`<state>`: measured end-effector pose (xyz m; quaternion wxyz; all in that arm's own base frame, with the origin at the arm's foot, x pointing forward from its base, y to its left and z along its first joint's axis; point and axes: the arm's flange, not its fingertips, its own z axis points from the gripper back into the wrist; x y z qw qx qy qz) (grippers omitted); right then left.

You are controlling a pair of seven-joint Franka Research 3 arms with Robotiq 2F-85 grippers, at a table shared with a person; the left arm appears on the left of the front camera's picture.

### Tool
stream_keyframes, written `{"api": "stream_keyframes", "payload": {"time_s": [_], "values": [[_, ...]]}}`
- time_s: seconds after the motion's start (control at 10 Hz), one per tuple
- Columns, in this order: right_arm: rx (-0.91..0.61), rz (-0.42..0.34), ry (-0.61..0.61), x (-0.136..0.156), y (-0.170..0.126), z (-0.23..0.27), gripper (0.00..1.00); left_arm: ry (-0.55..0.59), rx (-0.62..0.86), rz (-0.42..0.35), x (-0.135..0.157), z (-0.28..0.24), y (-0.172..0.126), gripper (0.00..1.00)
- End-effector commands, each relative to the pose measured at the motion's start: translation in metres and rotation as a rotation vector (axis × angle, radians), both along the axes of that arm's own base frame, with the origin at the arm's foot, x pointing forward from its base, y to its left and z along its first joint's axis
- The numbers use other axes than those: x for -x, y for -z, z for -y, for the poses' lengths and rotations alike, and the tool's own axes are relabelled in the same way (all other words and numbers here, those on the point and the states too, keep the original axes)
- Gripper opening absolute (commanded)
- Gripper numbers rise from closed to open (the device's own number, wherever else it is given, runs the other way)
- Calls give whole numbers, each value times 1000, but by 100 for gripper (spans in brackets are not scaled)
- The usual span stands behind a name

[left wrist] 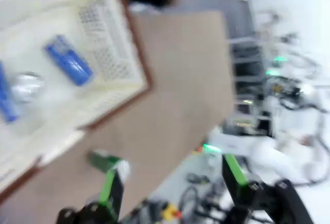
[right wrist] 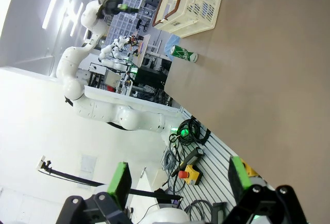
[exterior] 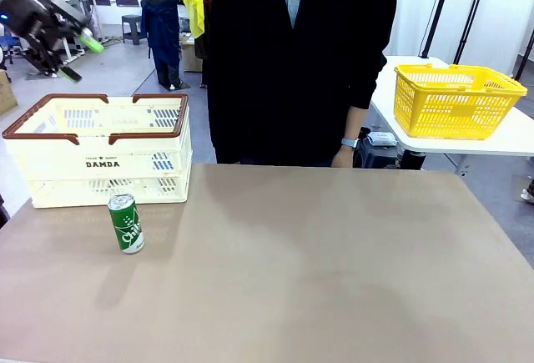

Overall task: Place the drinks into the Shopping basket.
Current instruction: Pick up one drink and place it into the Shopping basket.

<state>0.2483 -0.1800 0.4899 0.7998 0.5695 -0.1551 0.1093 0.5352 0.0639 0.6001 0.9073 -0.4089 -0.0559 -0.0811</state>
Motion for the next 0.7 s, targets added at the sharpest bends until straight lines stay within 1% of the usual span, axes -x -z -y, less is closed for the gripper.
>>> {"api": "stream_keyframes", "payload": {"time_s": [0.0,0.1,0.2,0.3,0.4,0.5,0.6], "values": [[14,12,-17,3,-1,4,100,-26,290,-133,22,-55,9,100],[14,12,-17,3,-1,4,100,-53,479,-143,37,-82,11,100],[14,12,-17,3,-1,4,100,-73,541,-117,69,-101,26,100],[14,12,-17,3,-1,4,100,-101,490,-72,105,-116,39,100],[14,12,-17,3,-1,4,100,-137,437,-43,133,-141,41,100],[14,12,-17,3,-1,4,100,-184,434,-63,146,-166,42,100],[14,12,-17,3,-1,4,100,-180,440,-93,146,-185,49,100]]}}
